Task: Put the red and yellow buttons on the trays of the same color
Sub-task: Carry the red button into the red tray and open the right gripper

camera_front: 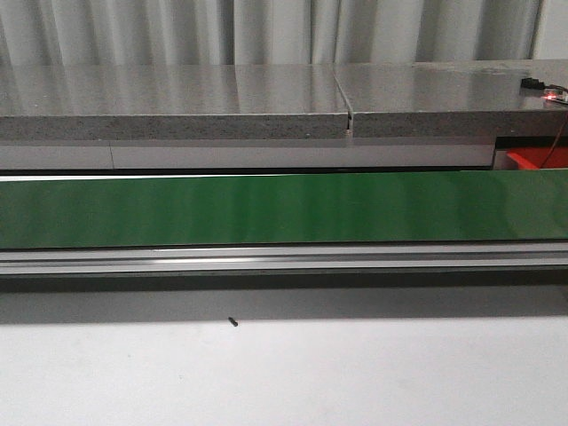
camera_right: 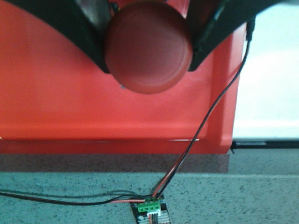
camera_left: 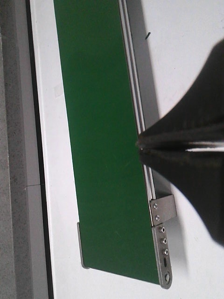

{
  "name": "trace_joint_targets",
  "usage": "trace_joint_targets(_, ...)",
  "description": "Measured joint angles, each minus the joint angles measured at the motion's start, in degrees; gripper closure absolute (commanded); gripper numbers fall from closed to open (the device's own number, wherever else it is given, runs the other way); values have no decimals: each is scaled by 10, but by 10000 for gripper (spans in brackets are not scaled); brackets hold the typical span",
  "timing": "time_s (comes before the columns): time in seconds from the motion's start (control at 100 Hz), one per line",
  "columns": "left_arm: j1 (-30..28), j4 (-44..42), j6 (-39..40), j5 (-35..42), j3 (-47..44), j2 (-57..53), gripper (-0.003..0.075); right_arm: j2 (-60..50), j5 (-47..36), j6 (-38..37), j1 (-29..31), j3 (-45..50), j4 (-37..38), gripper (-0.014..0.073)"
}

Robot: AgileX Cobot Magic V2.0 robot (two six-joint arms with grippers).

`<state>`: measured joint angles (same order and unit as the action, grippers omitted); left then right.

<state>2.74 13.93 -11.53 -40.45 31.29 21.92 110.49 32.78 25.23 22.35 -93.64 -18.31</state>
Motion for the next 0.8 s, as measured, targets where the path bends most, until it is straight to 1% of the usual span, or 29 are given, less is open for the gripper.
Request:
trace_joint_targets(0.22, 0, 0, 0, 0, 0, 0, 741, 72, 4, -9, 0, -67, 0, 454)
trace_joint_targets(0.36, 0, 0, 0, 0, -1, 0, 741, 108, 5, -13, 1, -89, 0, 454)
trace_joint_targets(0.53, 0, 0, 0, 0, -2, 0, 741, 138, 5, -20, 6, -95, -2, 454)
trace_joint_targets(0.8, 0, 0, 0, 0, -2, 0, 741, 154, -9, -22, 10, -101, -6, 454)
